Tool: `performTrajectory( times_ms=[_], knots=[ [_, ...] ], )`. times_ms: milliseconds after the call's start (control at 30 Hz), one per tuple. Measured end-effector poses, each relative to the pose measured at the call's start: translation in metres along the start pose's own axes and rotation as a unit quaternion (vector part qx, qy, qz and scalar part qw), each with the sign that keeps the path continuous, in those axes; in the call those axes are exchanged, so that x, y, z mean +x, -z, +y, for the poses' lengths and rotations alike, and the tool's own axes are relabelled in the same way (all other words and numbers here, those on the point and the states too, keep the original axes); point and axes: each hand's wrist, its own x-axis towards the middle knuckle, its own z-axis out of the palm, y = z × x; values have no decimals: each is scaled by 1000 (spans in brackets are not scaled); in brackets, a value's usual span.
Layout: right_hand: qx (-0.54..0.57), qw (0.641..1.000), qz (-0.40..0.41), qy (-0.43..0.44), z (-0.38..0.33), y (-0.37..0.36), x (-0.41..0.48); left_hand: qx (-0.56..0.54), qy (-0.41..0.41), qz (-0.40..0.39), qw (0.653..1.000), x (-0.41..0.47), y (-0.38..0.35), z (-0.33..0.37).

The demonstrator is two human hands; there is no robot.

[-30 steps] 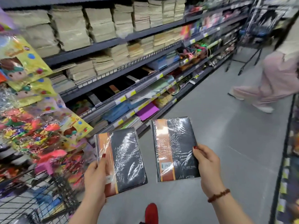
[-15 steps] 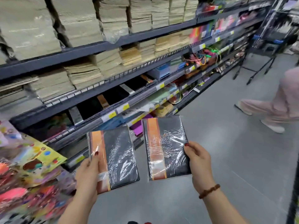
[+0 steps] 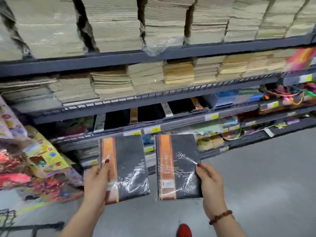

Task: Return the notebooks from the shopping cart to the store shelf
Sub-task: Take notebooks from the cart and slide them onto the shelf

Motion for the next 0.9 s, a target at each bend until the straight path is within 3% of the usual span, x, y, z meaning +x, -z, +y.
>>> performTrajectory(
  times_ms=[333,900],
  knots=[
    [-75,990,-110,-38,-27,-46,112,-49,62,167,983,10,-51,-14],
    [-103,986,-132,-25,38,-188,222,-79,113,182,974,124,-55,-89]
  ],
)
